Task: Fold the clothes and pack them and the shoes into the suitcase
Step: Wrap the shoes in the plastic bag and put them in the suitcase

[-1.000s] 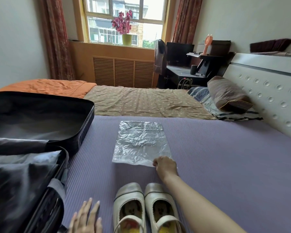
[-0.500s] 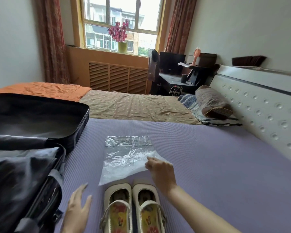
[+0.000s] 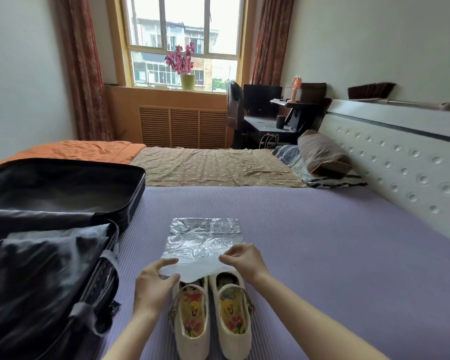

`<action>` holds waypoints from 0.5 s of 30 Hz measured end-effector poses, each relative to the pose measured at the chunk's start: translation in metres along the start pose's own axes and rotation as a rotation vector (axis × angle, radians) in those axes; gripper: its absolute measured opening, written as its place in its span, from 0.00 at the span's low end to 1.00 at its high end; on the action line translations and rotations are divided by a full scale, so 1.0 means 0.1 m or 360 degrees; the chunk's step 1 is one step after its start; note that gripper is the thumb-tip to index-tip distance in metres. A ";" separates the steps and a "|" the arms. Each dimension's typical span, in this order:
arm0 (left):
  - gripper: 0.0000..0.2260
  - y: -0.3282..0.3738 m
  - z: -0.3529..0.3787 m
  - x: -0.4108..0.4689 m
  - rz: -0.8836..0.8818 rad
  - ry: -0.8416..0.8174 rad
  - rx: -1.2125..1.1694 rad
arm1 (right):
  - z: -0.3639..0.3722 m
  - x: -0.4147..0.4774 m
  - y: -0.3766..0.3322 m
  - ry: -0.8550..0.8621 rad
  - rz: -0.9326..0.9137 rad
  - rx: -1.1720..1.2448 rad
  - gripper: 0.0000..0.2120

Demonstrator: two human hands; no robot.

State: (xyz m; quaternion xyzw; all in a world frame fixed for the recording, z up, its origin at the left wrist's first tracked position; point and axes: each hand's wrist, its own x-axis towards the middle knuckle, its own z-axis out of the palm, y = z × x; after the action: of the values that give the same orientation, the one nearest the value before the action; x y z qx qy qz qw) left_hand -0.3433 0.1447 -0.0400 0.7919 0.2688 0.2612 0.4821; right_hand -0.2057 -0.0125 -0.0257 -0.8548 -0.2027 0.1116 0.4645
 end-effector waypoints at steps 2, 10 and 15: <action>0.22 -0.02 0.01 0.02 -0.0019 0.0040 0.0000 | 0.01 -0.05 -0.04 0.0017 -0.0045 -0.0067 0.07; 0.30 -0.06 0.02 0.04 0.0511 0.0157 0.0250 | 0.01 -0.05 -0.19 0.0344 -0.0268 -0.0096 0.07; 0.18 -0.01 -0.02 0.11 0.0588 0.0143 0.0409 | 0.06 -0.04 -0.20 0.0498 -0.0458 -0.0166 0.07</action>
State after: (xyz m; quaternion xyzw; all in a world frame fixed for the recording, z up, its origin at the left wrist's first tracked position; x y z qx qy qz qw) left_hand -0.3367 0.1535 -0.0382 0.8702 0.1715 0.3436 0.3087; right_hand -0.2165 -0.0005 -0.0118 -0.8469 -0.2534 -0.1006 0.4565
